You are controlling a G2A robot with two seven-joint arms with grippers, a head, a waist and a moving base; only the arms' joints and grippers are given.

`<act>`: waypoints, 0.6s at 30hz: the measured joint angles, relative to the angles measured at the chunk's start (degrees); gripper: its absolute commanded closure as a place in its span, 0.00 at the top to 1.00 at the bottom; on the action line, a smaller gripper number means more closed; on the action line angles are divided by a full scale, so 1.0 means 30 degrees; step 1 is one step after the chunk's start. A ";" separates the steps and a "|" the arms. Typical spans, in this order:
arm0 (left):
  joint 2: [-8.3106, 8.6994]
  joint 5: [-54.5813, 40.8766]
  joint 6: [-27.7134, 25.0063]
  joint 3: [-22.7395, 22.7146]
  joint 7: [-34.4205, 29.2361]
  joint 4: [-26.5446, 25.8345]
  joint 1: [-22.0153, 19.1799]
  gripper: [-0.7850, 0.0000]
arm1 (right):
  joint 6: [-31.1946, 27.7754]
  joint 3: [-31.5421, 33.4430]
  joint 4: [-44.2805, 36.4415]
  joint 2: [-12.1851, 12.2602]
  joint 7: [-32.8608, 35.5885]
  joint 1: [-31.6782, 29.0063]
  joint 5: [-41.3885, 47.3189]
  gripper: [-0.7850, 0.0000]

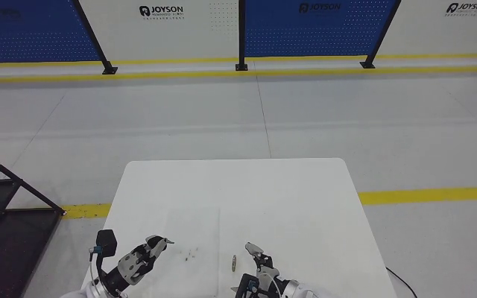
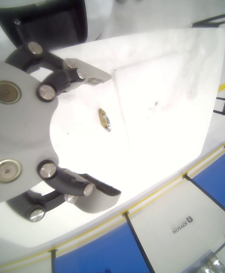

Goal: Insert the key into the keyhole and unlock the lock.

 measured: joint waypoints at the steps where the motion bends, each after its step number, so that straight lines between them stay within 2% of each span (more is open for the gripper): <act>1: 0.0000 0.0000 0.0000 0.0000 0.0000 0.0000 0.0000 0.00 | 0.0001 0.0000 0.0000 0.0000 0.0000 0.0000 0.0000 1.00; 5: 0.0000 0.0000 0.0000 0.0000 0.0000 0.0000 0.0000 0.00 | -0.0135 -0.0210 0.0290 0.0006 0.0105 0.0163 -0.0061 1.00; 8: 0.0000 0.0000 0.0000 0.0000 0.0000 0.0000 0.0000 0.00 | 0.0159 -0.1262 0.1139 -0.0212 0.1153 0.0607 0.0065 1.00; 13: 0.0000 0.0000 0.0000 0.0000 0.0000 0.0000 0.0000 0.00 | 0.3041 -0.3349 0.3335 -0.1160 0.4044 0.2349 0.2410 1.00; 18: 0.0000 0.0000 0.0000 0.0000 0.0000 0.0000 0.0000 0.00 | 0.5198 -0.4149 0.5108 -0.1745 0.4515 0.3648 0.4156 1.00</act>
